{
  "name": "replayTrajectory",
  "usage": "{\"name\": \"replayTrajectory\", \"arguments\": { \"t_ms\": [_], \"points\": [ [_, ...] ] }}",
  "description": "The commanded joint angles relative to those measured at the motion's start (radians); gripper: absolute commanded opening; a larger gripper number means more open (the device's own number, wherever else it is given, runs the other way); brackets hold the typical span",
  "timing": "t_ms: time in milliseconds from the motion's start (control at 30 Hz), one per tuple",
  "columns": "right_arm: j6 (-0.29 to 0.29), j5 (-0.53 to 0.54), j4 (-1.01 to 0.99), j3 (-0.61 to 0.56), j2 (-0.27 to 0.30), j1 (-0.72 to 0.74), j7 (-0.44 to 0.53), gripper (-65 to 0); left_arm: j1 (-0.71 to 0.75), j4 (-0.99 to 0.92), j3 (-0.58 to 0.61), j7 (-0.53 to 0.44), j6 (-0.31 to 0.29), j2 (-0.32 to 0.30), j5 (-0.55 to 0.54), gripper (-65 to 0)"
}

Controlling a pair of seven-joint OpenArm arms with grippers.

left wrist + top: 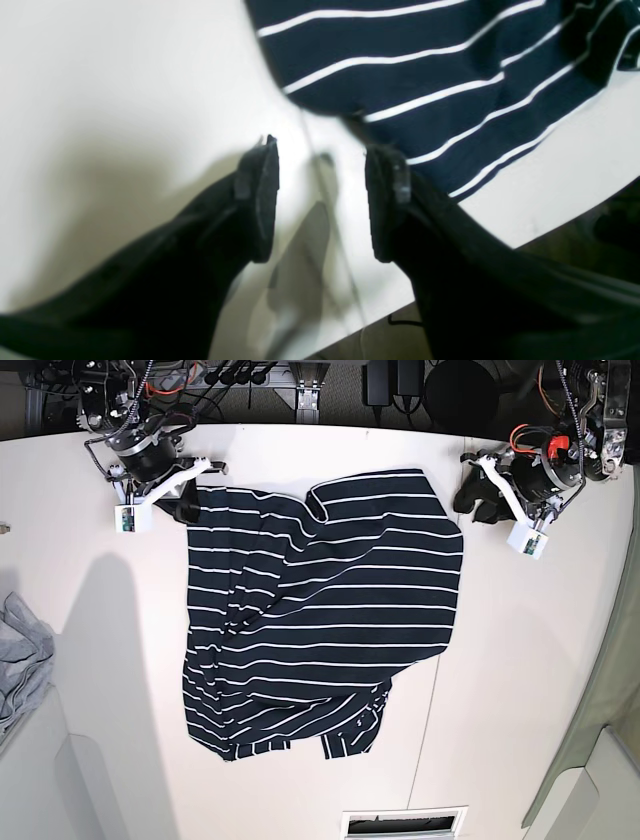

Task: Layout the t-shirt on the table in an organized manner, then fold the t-shirt properly
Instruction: 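Lower both grippers onto the striped shirt's edges and close them, then drag the grasped shirt edge with the left gripper toward the right gripper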

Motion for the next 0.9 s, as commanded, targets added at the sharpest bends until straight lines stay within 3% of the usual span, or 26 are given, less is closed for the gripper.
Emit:
{"name": "replayTrajectory", "arguments": {
  "t_ms": [0,233,567,667,767,867],
  "points": [
    [0.008,0.008,0.014,0.004,0.005,0.002,0.019,-65.0,-0.011,0.002,0.004,-0.019,-0.003,-0.008,-0.013,-34.5],
    [0.008,0.008,0.014,0.003,0.005,0.002,0.019,-65.0,-0.098,-0.087,0.023,-0.020,-0.004,0.037,-0.016,-34.5],
    [0.008,0.008,0.014,0.003,0.005,0.002,0.019,-65.0,-0.117,-0.092,0.046,-0.016,-0.034,0.058,-0.134,-34.9],
    [0.008,0.008,0.014,0.003,0.005,0.002,0.019,-65.0,-0.128,-0.093,0.046,-0.011,-0.034,0.081,-0.133,-43.9],
    [0.008,0.008,0.014,0.003,0.005,0.002,0.019,-65.0,-0.138,-0.092,0.047,-0.002,-0.034,0.104,-0.132,-65.0],
    [0.008,0.008,0.014,0.003,0.005,0.002,0.019,-65.0,-0.146,-0.092,0.046,-0.003,-0.034,0.106,-0.103,-65.0]
  ]
}}
